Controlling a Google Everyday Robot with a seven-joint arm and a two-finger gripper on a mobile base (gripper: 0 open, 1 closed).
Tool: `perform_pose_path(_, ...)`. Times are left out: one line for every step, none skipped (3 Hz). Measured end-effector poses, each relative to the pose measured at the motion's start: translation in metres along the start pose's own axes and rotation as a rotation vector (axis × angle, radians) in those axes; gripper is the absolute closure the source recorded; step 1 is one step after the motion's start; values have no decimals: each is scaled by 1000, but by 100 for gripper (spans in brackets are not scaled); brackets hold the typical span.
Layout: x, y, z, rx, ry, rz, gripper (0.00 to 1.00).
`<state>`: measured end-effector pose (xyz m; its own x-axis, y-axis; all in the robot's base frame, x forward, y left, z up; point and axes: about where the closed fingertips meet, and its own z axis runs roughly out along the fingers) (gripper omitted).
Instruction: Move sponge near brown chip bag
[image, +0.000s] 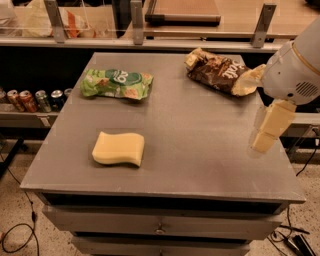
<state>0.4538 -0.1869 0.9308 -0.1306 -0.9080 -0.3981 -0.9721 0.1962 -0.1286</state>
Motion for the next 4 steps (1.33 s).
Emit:
perform_pose_path(-14,5,28,-85,-165,-10,0)
perform_pose_path(-13,5,27,-84,-163,-11,0)
perform_pose_path(-23,9,46,-86,-188,17,0)
perform_pose_path(-38,16,73,-93,-253,66,0)
